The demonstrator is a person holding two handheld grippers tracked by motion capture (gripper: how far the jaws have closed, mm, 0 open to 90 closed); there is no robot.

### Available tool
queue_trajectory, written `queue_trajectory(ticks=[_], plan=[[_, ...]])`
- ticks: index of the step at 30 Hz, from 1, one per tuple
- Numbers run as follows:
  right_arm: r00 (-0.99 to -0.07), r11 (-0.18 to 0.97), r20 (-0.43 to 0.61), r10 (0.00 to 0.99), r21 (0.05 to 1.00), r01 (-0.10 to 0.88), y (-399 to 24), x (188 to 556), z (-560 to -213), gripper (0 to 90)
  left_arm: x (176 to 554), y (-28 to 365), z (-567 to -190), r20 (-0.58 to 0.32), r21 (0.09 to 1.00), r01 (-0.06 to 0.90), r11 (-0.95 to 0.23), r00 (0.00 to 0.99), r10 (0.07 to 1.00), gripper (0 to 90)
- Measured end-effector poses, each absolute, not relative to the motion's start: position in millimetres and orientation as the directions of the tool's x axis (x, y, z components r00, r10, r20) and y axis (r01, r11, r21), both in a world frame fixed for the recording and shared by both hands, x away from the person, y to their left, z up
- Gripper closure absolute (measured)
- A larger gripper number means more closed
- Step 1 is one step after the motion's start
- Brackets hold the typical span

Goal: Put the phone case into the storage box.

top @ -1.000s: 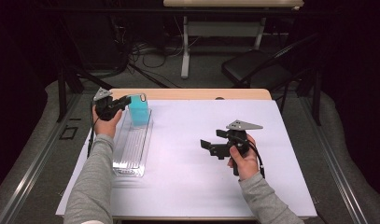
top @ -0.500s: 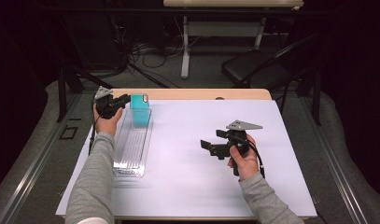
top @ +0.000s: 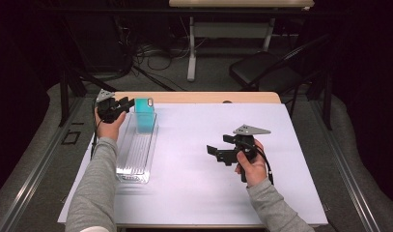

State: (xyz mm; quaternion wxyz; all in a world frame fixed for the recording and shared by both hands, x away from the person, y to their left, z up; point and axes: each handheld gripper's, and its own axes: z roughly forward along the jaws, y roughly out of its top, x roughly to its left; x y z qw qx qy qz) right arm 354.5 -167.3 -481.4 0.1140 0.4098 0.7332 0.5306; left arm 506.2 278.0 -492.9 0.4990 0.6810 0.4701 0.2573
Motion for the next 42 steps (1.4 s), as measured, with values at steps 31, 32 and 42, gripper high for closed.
queue_trajectory(ticks=[31,32,42], plan=[[-0.633,0.1,0.266,0.727,0.872,0.48,-169,354,-481,16.4,490,286,-475,-0.18,0.882,0.472,0.015,0.307,0.935,34.2],[-0.633,0.099,0.266,0.727,0.871,0.48,-169,354,-481,16.5,489,287,-474,-0.183,0.879,0.476,0.017,0.306,0.934,32.9],[-0.631,0.103,0.263,0.73,0.87,0.482,-169,354,-482,16.5,480,285,-464,-0.217,0.886,0.463,0.036,0.344,0.913,26.0]])
